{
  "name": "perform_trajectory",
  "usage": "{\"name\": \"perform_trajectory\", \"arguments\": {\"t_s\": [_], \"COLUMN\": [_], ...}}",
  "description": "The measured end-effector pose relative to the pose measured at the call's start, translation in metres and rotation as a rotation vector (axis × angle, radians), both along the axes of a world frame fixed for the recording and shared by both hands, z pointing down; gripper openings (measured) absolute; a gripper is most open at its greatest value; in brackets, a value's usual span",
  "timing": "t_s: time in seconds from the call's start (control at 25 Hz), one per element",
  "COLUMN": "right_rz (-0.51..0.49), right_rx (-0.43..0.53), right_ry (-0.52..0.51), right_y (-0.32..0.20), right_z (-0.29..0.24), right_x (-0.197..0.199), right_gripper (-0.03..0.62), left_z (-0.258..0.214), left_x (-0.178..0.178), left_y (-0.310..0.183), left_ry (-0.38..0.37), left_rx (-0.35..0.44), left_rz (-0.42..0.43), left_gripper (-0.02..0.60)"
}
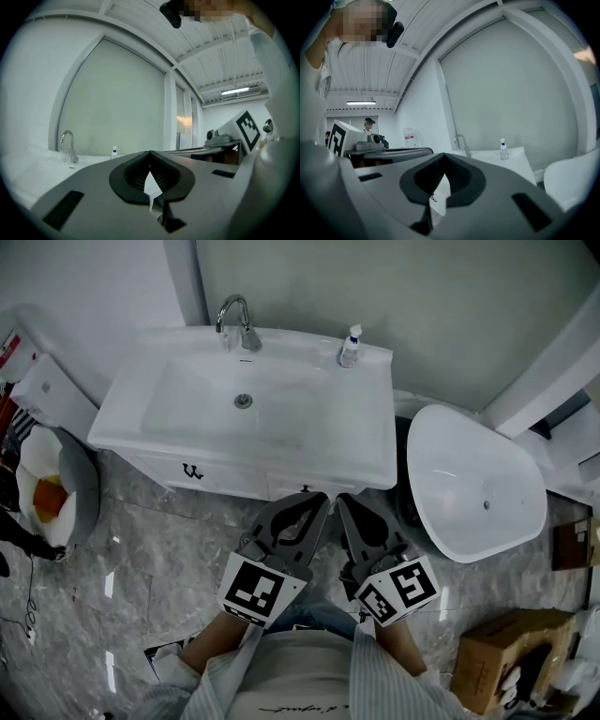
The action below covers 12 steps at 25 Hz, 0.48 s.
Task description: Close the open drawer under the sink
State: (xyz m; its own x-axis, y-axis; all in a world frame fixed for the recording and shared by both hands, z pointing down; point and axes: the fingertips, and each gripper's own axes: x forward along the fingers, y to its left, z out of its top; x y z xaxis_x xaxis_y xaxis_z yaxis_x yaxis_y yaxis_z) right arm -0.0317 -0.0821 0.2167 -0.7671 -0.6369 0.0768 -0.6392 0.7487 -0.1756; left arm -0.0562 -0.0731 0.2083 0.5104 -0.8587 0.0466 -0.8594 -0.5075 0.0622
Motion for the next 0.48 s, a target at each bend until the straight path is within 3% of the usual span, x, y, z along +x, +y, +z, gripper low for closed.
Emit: {"name": "perform_trajectory", "arguments": {"t_s": [0.48], "right_rz": [-0.030], "right_rx": [-0.019], "right_ry": [0.030], "right_y": [-0.0044], "right_z": [0.0091], "right_x": [-0.0082], "right_gripper": [0.009], "left_z": [0.0031], "left_x": [-0.0048], "left_y": [-0.0084], "left_ry": [0.000], "left_rx": [-0.009], "left_rz": [-0.005], "left_gripper": [0.015]}}
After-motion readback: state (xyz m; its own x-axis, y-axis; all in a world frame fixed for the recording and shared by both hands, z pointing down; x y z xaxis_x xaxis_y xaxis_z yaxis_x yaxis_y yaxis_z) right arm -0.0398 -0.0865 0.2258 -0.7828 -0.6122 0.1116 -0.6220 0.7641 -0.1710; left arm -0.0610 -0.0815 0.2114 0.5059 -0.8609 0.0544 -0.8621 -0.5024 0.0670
